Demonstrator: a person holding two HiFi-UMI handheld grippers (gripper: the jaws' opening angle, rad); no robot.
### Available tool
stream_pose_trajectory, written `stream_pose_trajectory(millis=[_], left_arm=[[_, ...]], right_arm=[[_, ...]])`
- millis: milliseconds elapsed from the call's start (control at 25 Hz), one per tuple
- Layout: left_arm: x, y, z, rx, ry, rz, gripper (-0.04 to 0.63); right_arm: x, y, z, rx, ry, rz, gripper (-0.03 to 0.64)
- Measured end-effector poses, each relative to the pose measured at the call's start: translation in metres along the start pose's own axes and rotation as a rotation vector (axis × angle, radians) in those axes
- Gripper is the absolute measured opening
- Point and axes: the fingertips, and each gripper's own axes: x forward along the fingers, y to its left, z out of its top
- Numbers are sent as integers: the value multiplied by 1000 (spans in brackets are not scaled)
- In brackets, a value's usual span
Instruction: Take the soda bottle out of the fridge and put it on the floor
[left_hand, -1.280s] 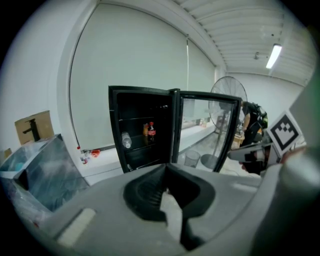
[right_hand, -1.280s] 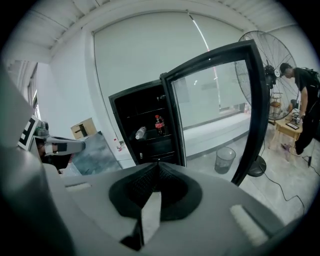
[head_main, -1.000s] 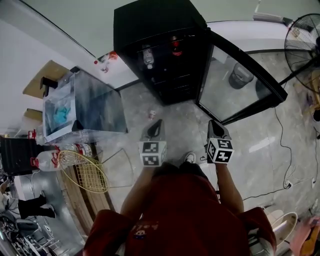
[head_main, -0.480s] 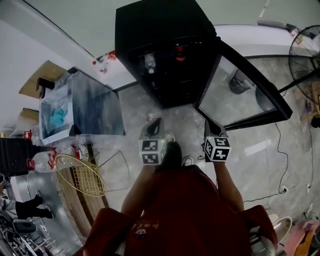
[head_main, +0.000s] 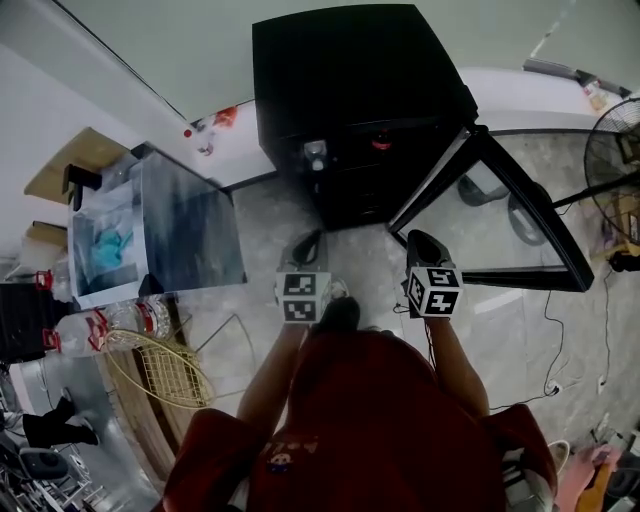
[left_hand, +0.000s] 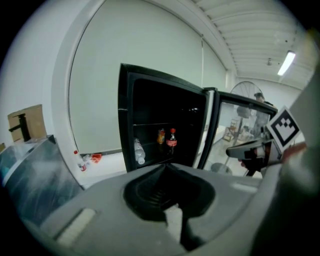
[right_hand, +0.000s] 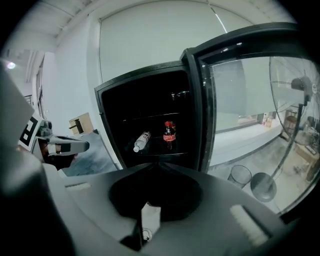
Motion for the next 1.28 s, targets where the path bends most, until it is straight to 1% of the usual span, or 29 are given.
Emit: stream_pose_trajectory(millis=[160,280,440,560,680,840,1000,1120,1280], left_arm=[[15,32,10,-30,-4,-7,0],[27,44,15,-30,0,-24,0],[45,48,21,-20,-1,-41,0],[55,42,26,-22,-6,-33,0],[65,38,34,-31,-15,-2,0],[73,34,38,-67,-24,87,0],[79,22,30,-118,-14,153,0],[83,10,31,-142,-22,183,0],[84,-2,30,-143,-16,207,0]], right_arm=[[30,16,19,-14,3,-3,2],[48,23,32,-20,0,-9,2],[65,24,46,-26,-18,-7,2],[72,16,52,-37,-24,6,2],[80,4,62,-57,-26,36,2],[88,-10,73,-104,-18,110,2],[91,-16,69,-145,11,190,2],[94,-20,68,-164,31,227,2],[94,-25,64,-187,45,244,2]])
